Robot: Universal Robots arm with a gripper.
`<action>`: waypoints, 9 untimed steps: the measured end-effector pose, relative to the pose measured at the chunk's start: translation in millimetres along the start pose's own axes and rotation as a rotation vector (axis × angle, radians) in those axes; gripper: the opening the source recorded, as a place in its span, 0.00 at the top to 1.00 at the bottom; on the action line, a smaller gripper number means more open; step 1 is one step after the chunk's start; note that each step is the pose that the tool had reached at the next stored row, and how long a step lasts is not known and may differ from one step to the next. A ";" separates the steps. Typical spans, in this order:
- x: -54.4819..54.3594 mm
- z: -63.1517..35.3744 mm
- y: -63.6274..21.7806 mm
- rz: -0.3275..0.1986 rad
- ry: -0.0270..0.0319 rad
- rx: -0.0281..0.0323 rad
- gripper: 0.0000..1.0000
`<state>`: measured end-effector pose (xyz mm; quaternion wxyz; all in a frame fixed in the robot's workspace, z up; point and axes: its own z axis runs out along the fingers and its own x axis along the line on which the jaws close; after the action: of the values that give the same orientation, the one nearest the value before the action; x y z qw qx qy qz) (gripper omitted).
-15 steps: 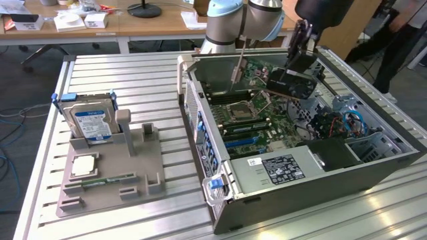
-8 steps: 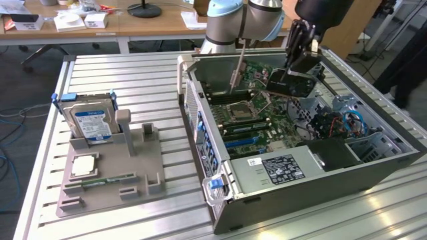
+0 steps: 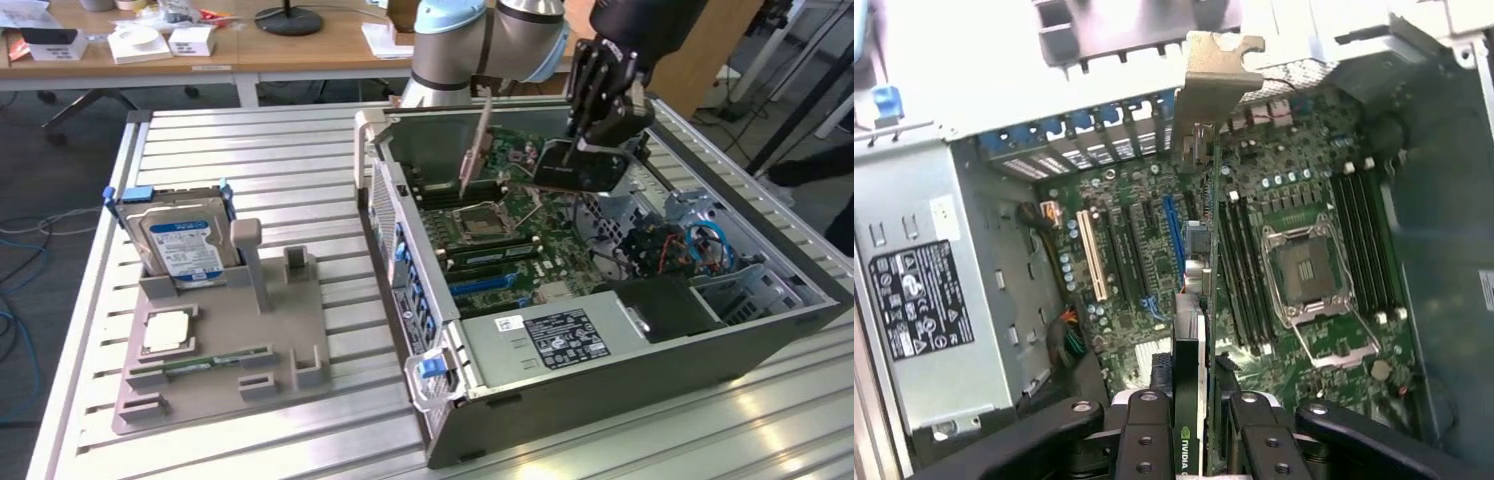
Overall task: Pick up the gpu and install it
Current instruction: 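Insert the gpu into the slot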
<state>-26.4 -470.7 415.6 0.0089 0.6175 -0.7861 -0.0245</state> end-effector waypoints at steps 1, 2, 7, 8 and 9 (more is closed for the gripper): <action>0.0 0.0 0.0 -0.018 0.0009 -0.0003 0.73; 0.0 0.1 0.0 -0.036 0.0018 -0.0006 0.73; 0.0 0.2 0.0 -0.126 0.0063 -0.0020 0.73; 0.0 0.2 0.0 -0.144 0.0072 -0.0023 0.73; 0.0 0.2 0.0 -0.163 0.0081 -0.0026 0.73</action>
<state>-26.4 -470.8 415.4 0.0109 0.6794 -0.7333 -0.0237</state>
